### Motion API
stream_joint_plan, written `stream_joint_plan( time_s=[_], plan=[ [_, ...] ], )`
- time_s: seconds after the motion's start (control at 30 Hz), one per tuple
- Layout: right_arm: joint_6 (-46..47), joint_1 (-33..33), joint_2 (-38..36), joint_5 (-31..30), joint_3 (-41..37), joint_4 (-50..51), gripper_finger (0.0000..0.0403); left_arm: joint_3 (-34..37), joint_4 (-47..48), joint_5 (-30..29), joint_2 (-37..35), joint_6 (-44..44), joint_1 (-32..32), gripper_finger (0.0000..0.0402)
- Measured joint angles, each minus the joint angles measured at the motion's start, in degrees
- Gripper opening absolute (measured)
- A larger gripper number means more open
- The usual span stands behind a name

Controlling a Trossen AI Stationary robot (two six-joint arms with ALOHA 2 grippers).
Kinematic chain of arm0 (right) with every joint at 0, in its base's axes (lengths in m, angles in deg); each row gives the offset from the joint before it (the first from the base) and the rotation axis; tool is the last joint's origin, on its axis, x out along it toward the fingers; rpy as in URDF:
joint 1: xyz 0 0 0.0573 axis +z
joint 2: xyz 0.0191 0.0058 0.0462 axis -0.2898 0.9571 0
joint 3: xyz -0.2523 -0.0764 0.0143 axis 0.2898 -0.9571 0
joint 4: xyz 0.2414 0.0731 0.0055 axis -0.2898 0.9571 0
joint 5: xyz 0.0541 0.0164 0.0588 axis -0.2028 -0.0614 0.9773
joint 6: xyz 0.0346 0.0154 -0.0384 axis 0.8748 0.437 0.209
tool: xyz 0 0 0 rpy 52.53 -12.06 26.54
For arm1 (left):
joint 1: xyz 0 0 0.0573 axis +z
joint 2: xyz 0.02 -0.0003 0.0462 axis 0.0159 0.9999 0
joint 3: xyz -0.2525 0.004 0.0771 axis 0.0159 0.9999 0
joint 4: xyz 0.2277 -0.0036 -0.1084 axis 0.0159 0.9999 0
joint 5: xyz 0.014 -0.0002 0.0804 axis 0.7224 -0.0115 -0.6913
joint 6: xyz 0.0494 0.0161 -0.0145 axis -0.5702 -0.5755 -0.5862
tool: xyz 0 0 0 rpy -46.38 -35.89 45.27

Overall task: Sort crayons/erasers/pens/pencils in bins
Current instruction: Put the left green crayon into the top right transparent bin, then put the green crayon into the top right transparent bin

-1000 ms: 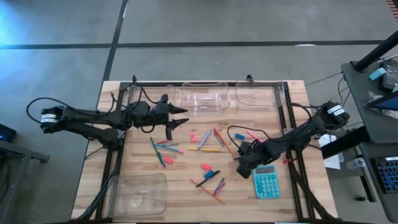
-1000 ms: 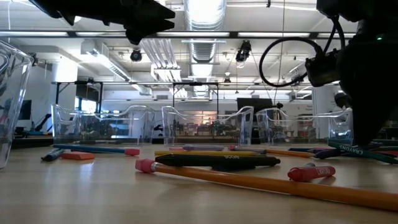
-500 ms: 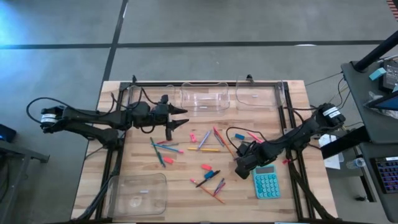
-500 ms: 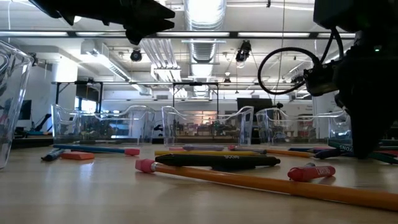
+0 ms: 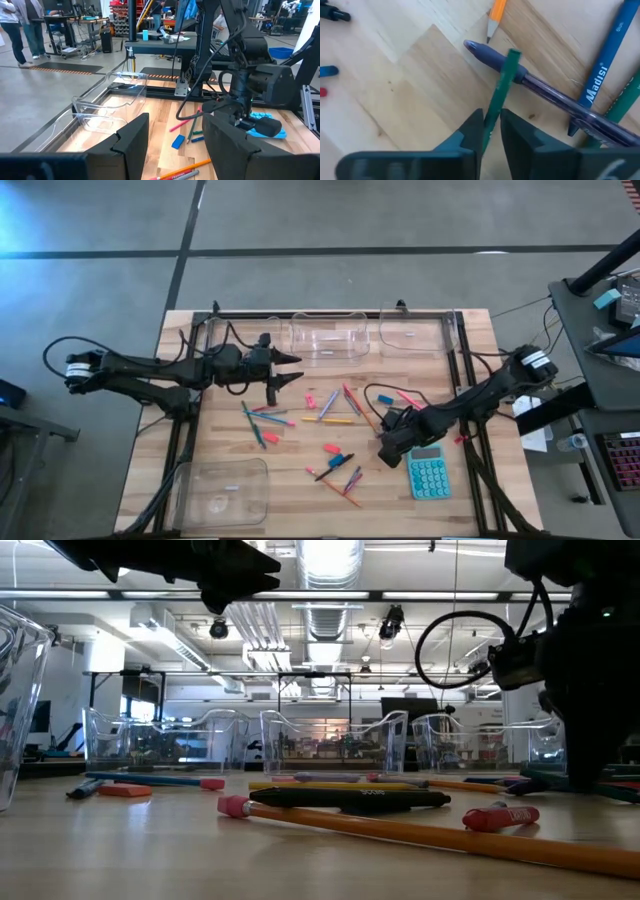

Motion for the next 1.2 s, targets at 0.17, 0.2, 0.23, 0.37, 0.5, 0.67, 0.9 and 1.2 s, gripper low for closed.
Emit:
stream_joint_plan(
  time_s=[0.17, 0.2, 0.23, 0.37, 0.5, 0.67, 0.9, 1.2],
  plan=[
    [0.0, 0.0, -1.8, 0.0, 0.0, 0.0, 0.0039, 0.0, 0.0, 0.0, 0.0, 0.0, 0.0, 0.0170],
    [0.0, 0.0, -2.1, 0.0, 0.0, 0.0, 0.0039, 0.0, 0.0, 0.0, 0.0, 0.0, 0.0, 0.0170],
    [0.0, 0.0, -2.4, 0.0, 0.0, 0.0, 0.0038, 0.0, 0.0, 0.0, 0.0, 0.0, 0.0, 0.0170],
    [0.0, 0.0, -3.2, 0.0, 0.0, 0.0, 0.0038, 0.1, 0.0, 0.0, 0.0, 0.0, 0.0, 0.0170],
    [-1.2, 0.1, -3.4, 0.0, 0.0, -0.6, 0.0040, 0.1, 0.0, 0.0, 0.0, 0.0, 0.0, 0.0170],
    [-4.5, 0.9, -3.4, 0.1, 0.0, -6.2, 0.0069, 0.1, 0.0, 0.0, 0.0, 0.0, 0.0, 0.0170],
    [-8.8, 1.1, -3.3, 0.0, 0.0, -15.1, 0.0137, 0.1, 0.0, 0.0, 0.0, 0.0, 0.0, 0.0170],
    [-11.0, 1.1, 1.4, 0.0, 2.1, -19.7, 0.0175, 0.1, -0.1, 0.0, 0.0, 0.0, 0.0, 0.0170]
  ],
)
